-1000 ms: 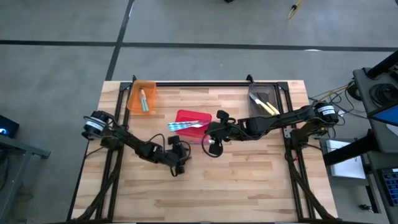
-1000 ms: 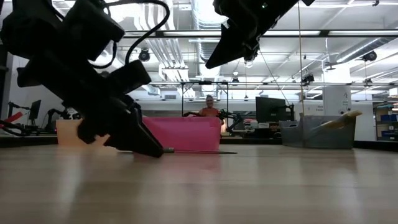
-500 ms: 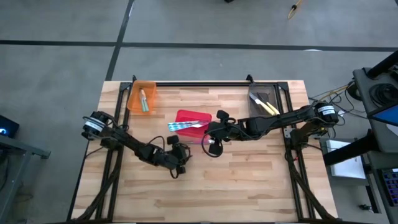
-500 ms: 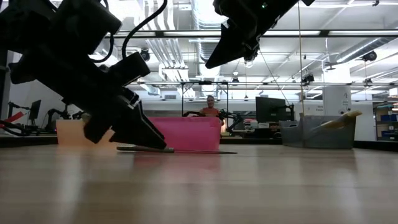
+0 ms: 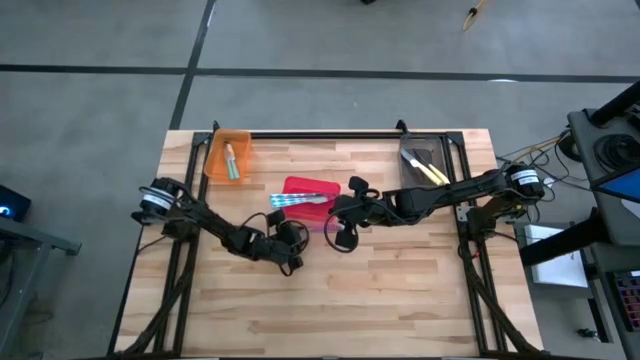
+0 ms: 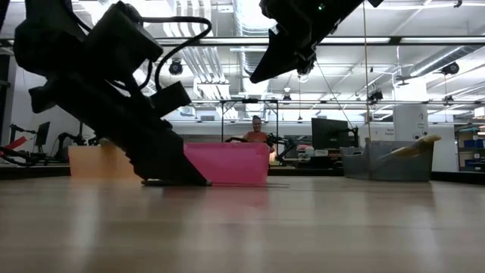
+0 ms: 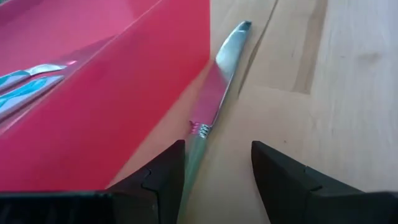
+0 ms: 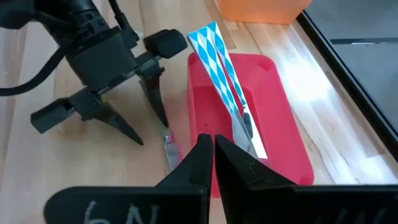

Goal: Sort silverware by color (type)
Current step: Put the green table knife into the orange bin

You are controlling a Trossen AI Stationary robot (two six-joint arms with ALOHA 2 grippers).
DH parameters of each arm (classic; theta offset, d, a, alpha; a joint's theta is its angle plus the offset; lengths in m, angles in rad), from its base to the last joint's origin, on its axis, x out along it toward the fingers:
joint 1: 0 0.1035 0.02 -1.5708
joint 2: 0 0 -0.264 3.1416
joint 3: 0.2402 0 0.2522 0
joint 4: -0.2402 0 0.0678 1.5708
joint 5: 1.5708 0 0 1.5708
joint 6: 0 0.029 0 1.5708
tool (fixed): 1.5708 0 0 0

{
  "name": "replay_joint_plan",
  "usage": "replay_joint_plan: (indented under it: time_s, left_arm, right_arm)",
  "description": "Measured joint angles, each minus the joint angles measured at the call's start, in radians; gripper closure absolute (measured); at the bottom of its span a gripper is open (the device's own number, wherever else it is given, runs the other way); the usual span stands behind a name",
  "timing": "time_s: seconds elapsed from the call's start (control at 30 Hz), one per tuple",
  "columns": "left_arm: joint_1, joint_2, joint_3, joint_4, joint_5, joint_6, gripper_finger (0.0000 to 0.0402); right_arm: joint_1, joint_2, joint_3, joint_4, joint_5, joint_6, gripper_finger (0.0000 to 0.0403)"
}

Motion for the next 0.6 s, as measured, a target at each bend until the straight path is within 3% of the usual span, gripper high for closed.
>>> replay_joint_plan:
  time_s: [0.17, 0.4, 0.6]
  left_arm:
    - [-0.002, 0.006, 0.001, 0.005, 0.017, -0.028, 0.0238]
    - [-0.028, -0.008, 0.034, 0.005, 0.171, -0.062, 0.0238]
    - [-0.079, -0.011, 0.088, -0.011, 0.187, -0.067, 0.0238]
  right_arm:
    - [0.0, 0.0, 0.0, 0.0, 0.0, 0.0, 0.0394]
    - [0.0, 0.0, 0.0, -0.002, 0.0, 0.003, 0.0394]
    - [0.001, 0.0, 0.0, -0.007, 0.0, 0.02, 0.0394]
